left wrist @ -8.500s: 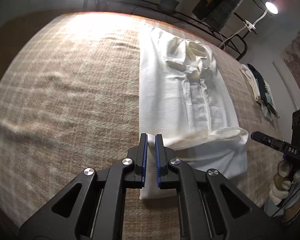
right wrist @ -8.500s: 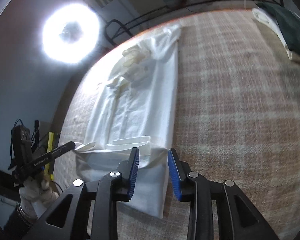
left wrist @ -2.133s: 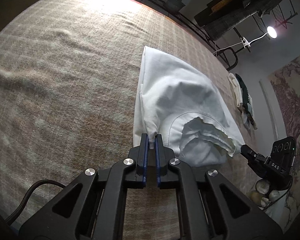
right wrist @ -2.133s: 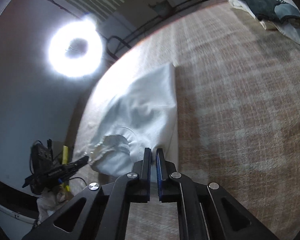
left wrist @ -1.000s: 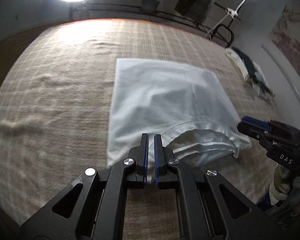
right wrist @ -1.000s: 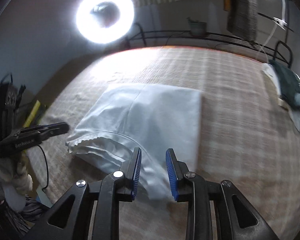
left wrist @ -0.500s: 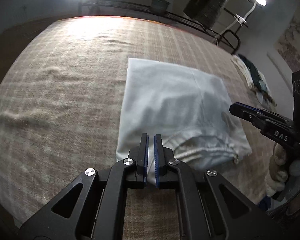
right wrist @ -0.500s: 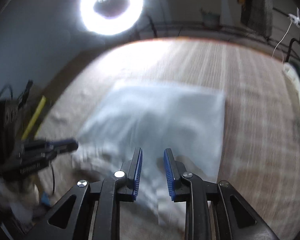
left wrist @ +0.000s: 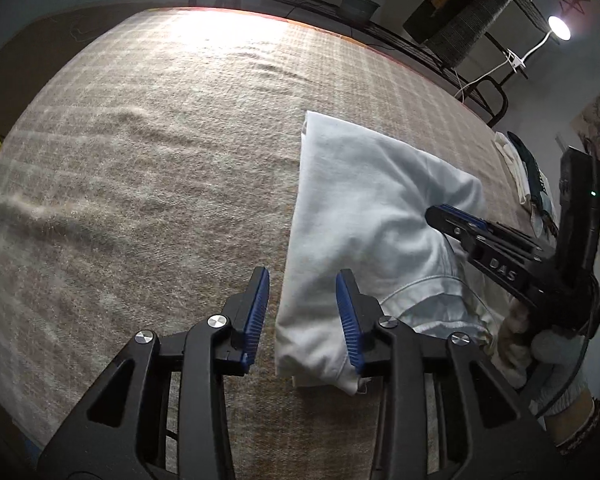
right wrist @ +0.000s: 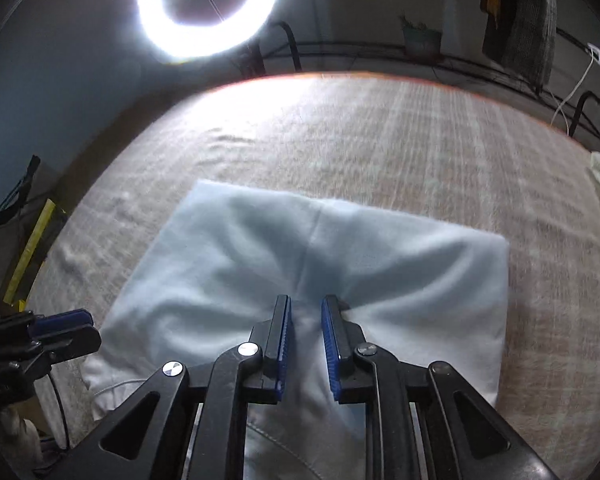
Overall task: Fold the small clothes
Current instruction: 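Open both tools and withdraw them from the folded shirt, then close the left tool on the folded shirt's edge while the right tool grips beside it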
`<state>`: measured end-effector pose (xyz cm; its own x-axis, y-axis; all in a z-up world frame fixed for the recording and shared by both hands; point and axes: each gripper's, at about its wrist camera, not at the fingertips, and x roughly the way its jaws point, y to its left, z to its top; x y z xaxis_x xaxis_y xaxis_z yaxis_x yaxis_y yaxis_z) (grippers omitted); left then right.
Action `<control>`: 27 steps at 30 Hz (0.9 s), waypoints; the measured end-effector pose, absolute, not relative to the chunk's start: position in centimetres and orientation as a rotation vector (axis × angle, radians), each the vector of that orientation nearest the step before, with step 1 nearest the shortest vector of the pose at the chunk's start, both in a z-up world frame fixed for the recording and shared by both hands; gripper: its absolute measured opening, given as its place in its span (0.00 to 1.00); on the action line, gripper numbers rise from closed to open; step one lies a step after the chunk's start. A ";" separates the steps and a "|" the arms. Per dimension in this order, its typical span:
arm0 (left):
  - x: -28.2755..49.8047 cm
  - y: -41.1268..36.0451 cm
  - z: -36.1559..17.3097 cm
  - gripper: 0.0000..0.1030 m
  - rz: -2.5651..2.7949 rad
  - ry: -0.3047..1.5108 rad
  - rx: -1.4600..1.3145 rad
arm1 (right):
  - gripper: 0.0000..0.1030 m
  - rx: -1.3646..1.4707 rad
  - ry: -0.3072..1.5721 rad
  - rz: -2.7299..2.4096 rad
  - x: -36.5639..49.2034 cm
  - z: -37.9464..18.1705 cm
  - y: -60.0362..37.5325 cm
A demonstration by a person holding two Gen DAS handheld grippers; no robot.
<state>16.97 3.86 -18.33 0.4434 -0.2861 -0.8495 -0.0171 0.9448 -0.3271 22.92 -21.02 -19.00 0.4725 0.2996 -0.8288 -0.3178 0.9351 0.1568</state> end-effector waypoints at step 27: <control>20.4 5.8 -21.7 0.42 -0.205 1.187 -0.668 | 0.40 0.738 1.077 0.383 18.7 -21.7 -36.9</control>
